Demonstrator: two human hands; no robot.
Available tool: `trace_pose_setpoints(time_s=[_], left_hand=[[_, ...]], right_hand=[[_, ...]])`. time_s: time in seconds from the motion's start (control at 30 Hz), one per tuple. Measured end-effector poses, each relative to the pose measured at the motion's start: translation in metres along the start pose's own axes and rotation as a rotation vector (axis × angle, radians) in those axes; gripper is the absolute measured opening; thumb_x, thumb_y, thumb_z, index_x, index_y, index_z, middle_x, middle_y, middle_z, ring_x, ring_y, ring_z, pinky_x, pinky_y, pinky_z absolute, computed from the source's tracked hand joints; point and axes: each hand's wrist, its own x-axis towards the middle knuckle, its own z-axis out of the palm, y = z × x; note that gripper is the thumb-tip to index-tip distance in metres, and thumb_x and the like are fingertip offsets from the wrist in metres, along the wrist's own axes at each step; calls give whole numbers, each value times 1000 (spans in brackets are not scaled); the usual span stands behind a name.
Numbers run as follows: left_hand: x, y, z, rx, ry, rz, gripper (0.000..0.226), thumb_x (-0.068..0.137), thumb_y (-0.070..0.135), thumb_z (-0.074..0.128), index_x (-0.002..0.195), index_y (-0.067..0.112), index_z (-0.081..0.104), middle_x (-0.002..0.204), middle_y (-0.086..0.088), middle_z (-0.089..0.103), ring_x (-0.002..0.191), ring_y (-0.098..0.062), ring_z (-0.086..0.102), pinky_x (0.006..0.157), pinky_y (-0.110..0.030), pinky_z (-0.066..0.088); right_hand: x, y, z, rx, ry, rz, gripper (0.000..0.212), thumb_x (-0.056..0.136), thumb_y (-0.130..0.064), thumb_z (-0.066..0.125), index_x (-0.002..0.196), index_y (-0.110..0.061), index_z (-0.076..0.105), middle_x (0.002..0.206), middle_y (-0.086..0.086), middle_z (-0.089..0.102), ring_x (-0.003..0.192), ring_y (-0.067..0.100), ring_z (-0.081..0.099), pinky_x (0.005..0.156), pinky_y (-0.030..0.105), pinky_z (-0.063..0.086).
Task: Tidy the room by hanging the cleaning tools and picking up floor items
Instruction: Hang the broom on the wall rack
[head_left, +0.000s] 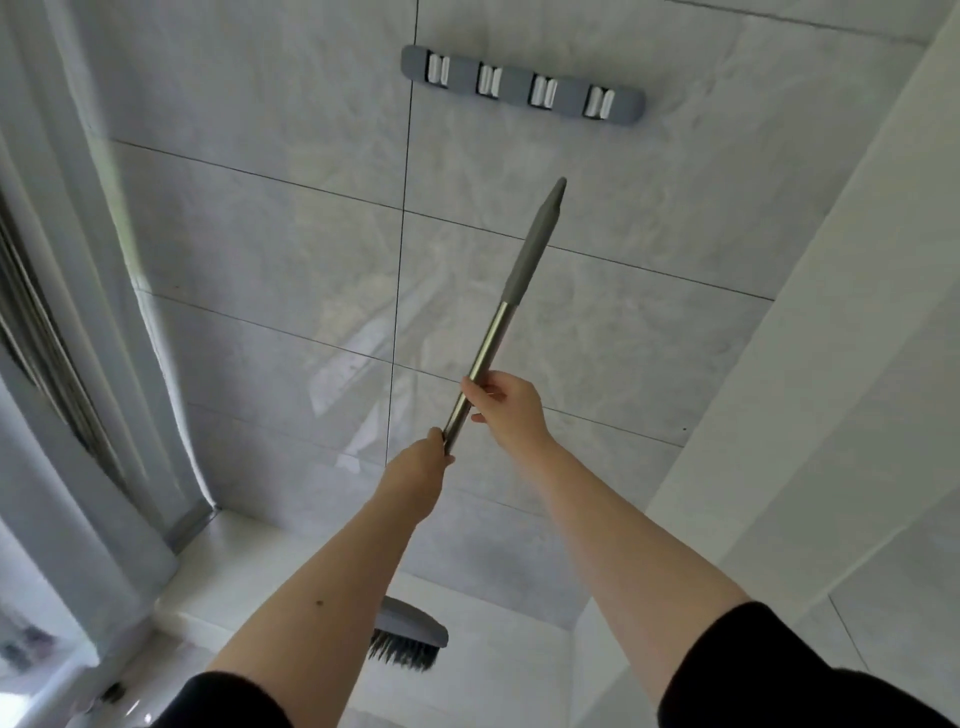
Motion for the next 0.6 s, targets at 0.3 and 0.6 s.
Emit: trace_pose_setpoints(time_s=[0.3,0.6], left_hand=[[80,30,-45,-94,85,112,22,99,28,39,106,7,45,87,-7,58,85,-31,62,66,-34,42],[185,20,-124,-117,272,329,24,99,34,37,97,11,43,81,-4,56,77,-29,60,68,-36,47]], right_hand=[[85,-48,-15,-73,119,-134,20,89,-20,63,92,-1,70,67,-4,61,64,16,61,74,40,60],[195,-114,11,-73,240,-298,22,89,-20,63,86,1,69,71,7,62,71,22,58,79,51,55]])
